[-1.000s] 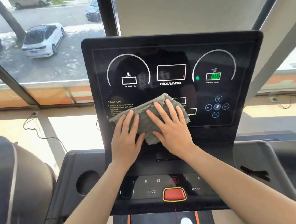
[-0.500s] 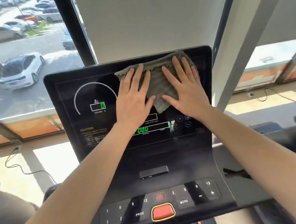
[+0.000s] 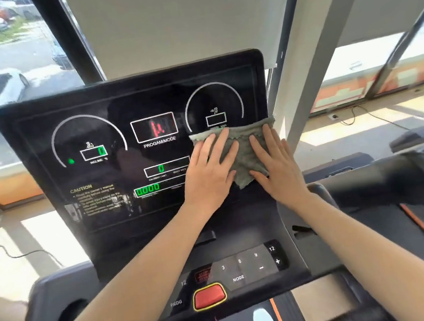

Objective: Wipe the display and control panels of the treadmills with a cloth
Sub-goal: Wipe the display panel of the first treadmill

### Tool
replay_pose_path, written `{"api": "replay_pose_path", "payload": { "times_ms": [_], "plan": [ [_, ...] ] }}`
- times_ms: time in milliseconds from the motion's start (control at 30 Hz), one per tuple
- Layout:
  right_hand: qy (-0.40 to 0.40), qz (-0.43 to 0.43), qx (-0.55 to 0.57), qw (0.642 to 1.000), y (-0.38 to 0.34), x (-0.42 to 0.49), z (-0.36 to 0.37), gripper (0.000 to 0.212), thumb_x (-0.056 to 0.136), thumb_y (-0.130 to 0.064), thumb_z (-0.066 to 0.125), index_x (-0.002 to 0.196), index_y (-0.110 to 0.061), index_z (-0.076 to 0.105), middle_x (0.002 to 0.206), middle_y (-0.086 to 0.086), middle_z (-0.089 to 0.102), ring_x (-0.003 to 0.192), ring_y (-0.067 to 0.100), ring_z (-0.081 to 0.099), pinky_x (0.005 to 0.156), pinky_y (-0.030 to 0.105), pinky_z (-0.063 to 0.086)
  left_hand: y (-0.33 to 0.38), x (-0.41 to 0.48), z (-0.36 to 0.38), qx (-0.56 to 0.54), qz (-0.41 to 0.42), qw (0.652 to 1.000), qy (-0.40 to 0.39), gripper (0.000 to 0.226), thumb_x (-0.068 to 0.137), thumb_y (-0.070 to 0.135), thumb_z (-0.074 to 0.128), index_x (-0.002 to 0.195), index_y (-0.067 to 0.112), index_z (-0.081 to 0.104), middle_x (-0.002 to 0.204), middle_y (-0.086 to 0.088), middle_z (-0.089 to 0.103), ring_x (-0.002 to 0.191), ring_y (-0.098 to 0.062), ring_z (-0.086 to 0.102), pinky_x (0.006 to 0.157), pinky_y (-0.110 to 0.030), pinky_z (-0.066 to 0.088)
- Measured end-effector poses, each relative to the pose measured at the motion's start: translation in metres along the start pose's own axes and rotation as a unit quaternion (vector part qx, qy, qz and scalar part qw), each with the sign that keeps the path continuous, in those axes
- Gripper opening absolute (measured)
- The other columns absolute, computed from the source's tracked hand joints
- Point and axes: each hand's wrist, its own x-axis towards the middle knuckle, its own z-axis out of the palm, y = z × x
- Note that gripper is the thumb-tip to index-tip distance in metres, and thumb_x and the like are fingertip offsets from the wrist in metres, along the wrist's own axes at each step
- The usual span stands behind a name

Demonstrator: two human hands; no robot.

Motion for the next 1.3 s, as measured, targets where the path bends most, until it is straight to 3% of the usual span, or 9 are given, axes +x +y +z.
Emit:
{"api": "replay_pose_path", "payload": {
  "times_ms": [233,367,533,800,967,1200,1300],
  "plan": [
    [0.008,-0.054,-0.006,0.999,-0.042,-0.028,0.021,0.079,0.085,-0.026,0.076,0.153,-0.017,0.037,0.165,0.012,0.017,0.152,0.040,0.007,0.120,0.058,0.022,-0.016,-0.068,0.008,-0.018,-0.043,0.999,0.019,0.057,0.090,0.034,0.072,0.142,0.020,0.057,0.158,-0.010,0.041,0.141,-0.034,0.039,0.121,-0.049,0.031],
    [0.005,-0.090,-0.020,0.996,-0.076,-0.025,0.030,0.078,0.085,-0.028,0.075,0.153,-0.019,0.037,0.165,0.012,0.017,0.152,0.040,0.004,0.122,0.056,0.013,-0.039,-0.100,0.001,-0.010,-0.082,0.996,0.034,0.053,0.091,0.034,0.072,0.140,0.020,0.060,0.155,-0.011,0.045,0.139,-0.034,0.043,0.115,-0.051,0.038],
    [-0.011,-0.158,-0.040,0.987,-0.124,-0.009,0.040,0.078,0.085,-0.028,0.074,0.153,-0.022,0.036,0.165,0.011,0.018,0.152,0.041,0.004,0.119,0.061,0.016,-0.078,-0.142,-0.009,-0.001,-0.133,0.990,0.047,0.049,0.097,0.036,0.067,0.142,0.020,0.058,0.154,-0.013,0.046,0.138,-0.036,0.045,0.110,-0.051,0.043],
    [-0.009,-0.282,-0.044,0.958,-0.217,0.016,0.064,0.067,0.085,-0.022,0.072,0.147,-0.023,0.047,0.163,0.010,0.023,0.151,0.040,0.013,0.120,0.059,0.015,-0.133,-0.220,-0.022,-0.018,-0.239,0.965,0.107,0.030,0.099,0.023,0.066,0.127,0.015,0.070,0.147,-0.015,0.054,0.133,-0.036,0.050,0.099,-0.044,0.052],
    [-0.038,-0.333,-0.046,0.941,-0.265,0.015,0.082,0.061,0.088,-0.021,0.067,0.146,-0.023,0.048,0.165,0.008,0.020,0.152,0.037,0.009,0.121,0.058,0.010,-0.147,-0.263,-0.022,-0.027,-0.295,0.947,0.127,0.025,0.100,0.017,0.062,0.121,0.008,0.073,0.145,-0.018,0.055,0.128,-0.036,0.056,0.099,-0.043,0.055],
    [-0.090,-0.356,-0.072,0.928,-0.267,-0.010,0.098,0.059,0.088,-0.018,0.067,0.144,-0.023,0.049,0.165,0.007,0.017,0.152,0.035,0.007,0.123,0.053,0.010,-0.134,-0.290,-0.011,-0.066,-0.322,0.938,0.114,0.019,0.096,0.012,0.068,0.111,0.004,0.075,0.133,-0.019,0.061,0.114,-0.038,0.059,0.088,-0.044,0.057],
    [-0.089,-0.329,-0.056,0.939,-0.250,-0.025,0.097,0.059,0.088,-0.016,0.068,0.144,-0.020,0.049,0.165,0.006,0.021,0.153,0.031,0.010,0.122,0.050,0.016,-0.121,-0.287,-0.005,-0.084,-0.305,0.943,0.106,0.017,0.093,0.012,0.072,0.107,0.003,0.076,0.130,-0.017,0.062,0.110,-0.035,0.057,0.089,-0.040,0.054]
  ]
}}
